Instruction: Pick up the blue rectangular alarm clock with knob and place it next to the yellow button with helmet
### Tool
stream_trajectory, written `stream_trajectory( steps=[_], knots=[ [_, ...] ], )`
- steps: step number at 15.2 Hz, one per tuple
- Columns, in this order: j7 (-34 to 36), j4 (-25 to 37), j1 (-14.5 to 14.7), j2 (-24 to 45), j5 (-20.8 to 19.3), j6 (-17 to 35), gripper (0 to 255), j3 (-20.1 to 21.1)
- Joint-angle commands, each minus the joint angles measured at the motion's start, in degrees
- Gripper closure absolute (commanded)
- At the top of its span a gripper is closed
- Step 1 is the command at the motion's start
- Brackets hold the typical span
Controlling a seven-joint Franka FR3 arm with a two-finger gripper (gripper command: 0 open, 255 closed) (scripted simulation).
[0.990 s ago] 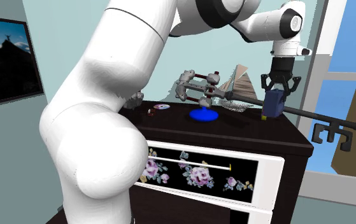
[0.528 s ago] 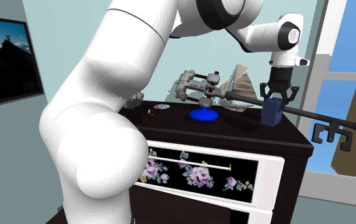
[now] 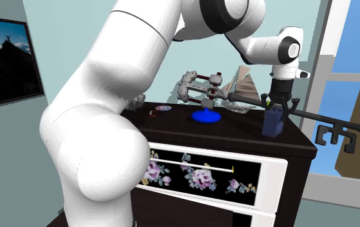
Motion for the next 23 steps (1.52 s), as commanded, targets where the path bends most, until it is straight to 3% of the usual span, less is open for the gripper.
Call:
stream_trajectory(
  steps=[1,8,9,14,18,23],
  knots=[
    [0.0,-0.6,0.0,0.2,0.0,0.8,255,0.0],
    [0.0,-0.6,0.0,0.2,0.0,0.8,255,0.0],
    [0.0,-0.6,0.0,0.2,0.0,0.8,0,0.0],
    [0.0,-0.6,0.0,0.2,0.0,0.8,0,0.0],
    [0.2,4.1,-0.1,-1.5,-0.2,-5.5,0,-0.1],
    [0.2,4.1,-0.1,-1.5,-0.2,-5.5,0,-0.1]
  ],
)
